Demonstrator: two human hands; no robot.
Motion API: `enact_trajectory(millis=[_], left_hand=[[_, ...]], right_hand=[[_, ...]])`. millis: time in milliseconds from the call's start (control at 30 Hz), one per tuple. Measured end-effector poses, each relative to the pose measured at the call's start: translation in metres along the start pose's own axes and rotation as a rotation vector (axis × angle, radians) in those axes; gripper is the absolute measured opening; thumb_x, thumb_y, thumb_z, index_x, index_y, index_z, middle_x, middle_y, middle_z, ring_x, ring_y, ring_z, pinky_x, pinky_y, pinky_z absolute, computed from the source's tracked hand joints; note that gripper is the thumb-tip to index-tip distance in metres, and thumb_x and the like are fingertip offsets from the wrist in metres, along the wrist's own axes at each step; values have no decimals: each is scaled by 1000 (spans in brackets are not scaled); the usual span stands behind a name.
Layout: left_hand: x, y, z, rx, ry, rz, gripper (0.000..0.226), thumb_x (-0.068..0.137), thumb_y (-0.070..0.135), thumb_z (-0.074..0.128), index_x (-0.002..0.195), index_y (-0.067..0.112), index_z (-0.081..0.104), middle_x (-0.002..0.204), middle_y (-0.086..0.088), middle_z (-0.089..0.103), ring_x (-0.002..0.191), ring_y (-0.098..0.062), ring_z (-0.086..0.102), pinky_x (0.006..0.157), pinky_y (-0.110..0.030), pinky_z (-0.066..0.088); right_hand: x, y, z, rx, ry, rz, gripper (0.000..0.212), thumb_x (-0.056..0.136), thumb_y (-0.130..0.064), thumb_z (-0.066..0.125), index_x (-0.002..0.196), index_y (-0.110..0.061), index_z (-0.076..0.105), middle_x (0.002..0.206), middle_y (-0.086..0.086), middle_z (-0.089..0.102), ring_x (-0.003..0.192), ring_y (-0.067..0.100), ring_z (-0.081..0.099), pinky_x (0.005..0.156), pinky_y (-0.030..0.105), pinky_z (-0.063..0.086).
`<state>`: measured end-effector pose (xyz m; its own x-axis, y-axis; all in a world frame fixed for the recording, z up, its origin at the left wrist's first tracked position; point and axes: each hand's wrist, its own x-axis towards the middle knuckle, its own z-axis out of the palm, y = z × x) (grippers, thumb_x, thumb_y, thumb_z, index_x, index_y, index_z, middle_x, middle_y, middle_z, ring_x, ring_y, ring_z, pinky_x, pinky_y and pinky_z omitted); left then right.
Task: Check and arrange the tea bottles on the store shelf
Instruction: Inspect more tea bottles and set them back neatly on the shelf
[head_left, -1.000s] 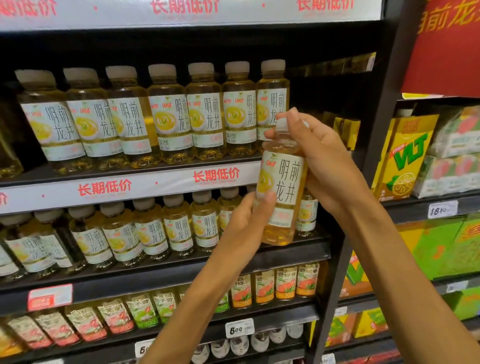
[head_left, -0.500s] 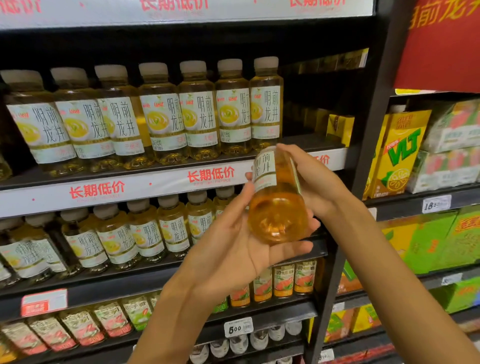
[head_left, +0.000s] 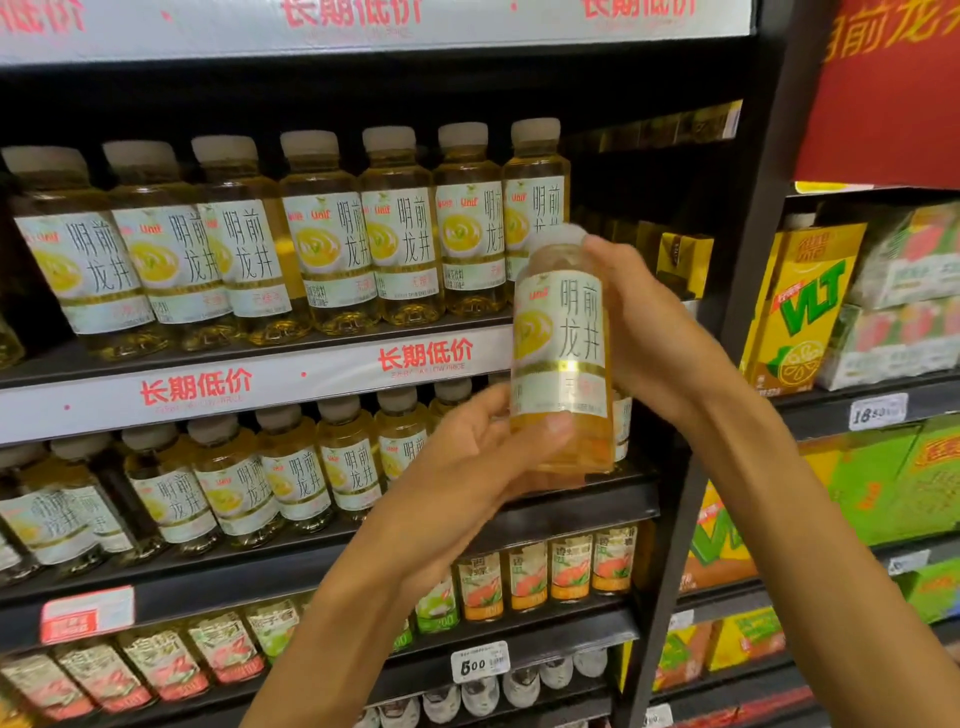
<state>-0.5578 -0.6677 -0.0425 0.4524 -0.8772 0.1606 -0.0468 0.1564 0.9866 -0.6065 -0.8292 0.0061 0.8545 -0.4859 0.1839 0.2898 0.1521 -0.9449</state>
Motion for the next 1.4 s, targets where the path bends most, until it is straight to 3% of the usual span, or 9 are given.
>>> enact_trajectory(millis=[67,133,233,333,500,733,1033,1233,1400], left_hand=[[10,-2,-8,90,5,64,63,71,31,70,130,24,50,114,6,70,107,-9,65,93,-28,51],[25,-7,-10,108,49,130,67,67,28,76,129,29,50,115,11,69,105,-2,64,83,-16,52],[47,-13,-4,108,78,259,66,69,16,79,125,33,48,117,11,66,106,1,63,82,-14,51],[69,-11,4,169,125,383,64,78,9,76,128,32,45,123,13,60,110,2,60,84,-13,50],[105,-9,19,607,392,552,70,79,37,74,139,26,42,129,4,46,123,-6,41,102,-22,38],[131,-24,31,951,745,722,62,76,50,72,125,16,55,120,-2,59,116,-18,41,96,-26,25],[154,-29,39,1060,834,727,61,77,48,69,124,11,57,118,-7,60,113,-25,47,92,-38,37],[163,-31,40,1143,892,733,61,78,47,69,124,10,56,119,-9,60,114,-30,49,89,-40,41],[170,-33,40,1118,952,717,57,77,49,68,120,13,59,124,-12,54,115,-26,33,90,-39,34]], right_hand=[[-3,-5,-1,-300,-27,-155,39,98,-43,40,130,-23,51,119,-2,66,108,13,64,91,37,52],[-7,-12,-3,-436,-24,-275,35,97,-36,48,130,-23,50,116,-7,66,103,5,65,84,26,54],[-12,-22,-4,-559,18,-400,38,94,-29,56,130,-22,50,114,-11,65,100,-2,63,76,11,50],[-11,-30,-9,-502,93,-558,42,92,-22,60,132,-14,50,116,-2,66,104,3,63,81,17,51],[1,-37,-16,-445,199,-698,46,92,-15,61,135,-7,45,119,4,64,108,9,62,90,27,51],[26,-35,-33,-447,286,-703,46,93,-15,60,136,-9,44,121,5,60,108,6,60,90,24,51],[58,-35,-45,-506,242,-627,49,93,-21,59,138,-14,41,120,-7,58,104,-4,60,80,15,50],[71,-28,-51,-434,243,-607,35,97,-20,52,130,-19,41,120,-10,54,104,-4,60,78,16,51],[77,-19,-61,-428,241,-551,48,97,-18,53,141,-19,36,136,3,50,120,15,55,94,33,52]])
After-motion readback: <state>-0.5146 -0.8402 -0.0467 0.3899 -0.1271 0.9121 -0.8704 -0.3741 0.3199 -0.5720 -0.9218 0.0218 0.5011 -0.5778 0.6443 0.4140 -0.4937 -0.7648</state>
